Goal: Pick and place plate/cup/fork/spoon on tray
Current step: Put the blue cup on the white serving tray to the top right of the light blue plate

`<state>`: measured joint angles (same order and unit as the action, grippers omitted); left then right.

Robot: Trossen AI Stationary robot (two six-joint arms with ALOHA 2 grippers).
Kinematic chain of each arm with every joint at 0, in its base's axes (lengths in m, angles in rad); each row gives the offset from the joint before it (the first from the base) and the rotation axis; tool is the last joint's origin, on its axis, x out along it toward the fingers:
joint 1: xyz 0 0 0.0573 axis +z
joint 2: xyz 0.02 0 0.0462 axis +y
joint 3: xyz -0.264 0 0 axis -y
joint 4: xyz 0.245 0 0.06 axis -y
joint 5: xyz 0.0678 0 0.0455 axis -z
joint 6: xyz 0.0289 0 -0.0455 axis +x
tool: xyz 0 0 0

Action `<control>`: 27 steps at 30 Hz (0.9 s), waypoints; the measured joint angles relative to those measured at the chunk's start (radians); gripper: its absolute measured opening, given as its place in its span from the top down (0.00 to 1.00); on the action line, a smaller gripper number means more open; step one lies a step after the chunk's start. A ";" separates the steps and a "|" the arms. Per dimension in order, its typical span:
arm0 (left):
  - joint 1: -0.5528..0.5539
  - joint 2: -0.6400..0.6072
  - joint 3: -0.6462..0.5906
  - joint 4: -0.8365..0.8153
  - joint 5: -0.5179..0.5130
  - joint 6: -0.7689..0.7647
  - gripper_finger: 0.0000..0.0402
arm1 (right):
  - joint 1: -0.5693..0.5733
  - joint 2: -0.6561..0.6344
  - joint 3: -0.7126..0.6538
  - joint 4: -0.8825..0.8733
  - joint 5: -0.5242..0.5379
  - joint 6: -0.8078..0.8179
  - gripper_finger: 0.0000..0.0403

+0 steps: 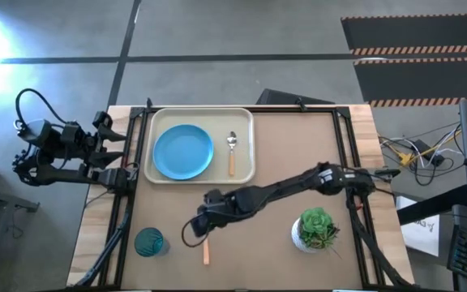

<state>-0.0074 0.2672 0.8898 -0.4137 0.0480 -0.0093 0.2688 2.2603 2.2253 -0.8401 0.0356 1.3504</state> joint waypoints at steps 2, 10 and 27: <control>0.000 0.000 0.000 0.000 0.000 0.000 0.54 | 0.001 0.025 0.000 0.049 -0.060 0.015 0.65; 0.001 0.000 0.000 0.000 0.000 0.000 0.54 | 0.002 0.081 0.010 0.087 -0.235 0.047 0.63; 0.001 0.001 0.000 -0.010 0.000 0.047 0.54 | -0.026 0.007 0.050 0.075 -0.107 -0.202 0.78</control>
<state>-0.0069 0.2678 0.8894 -0.4240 0.0481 0.0380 0.2426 2.2673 2.2750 -0.7655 -0.0714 1.1486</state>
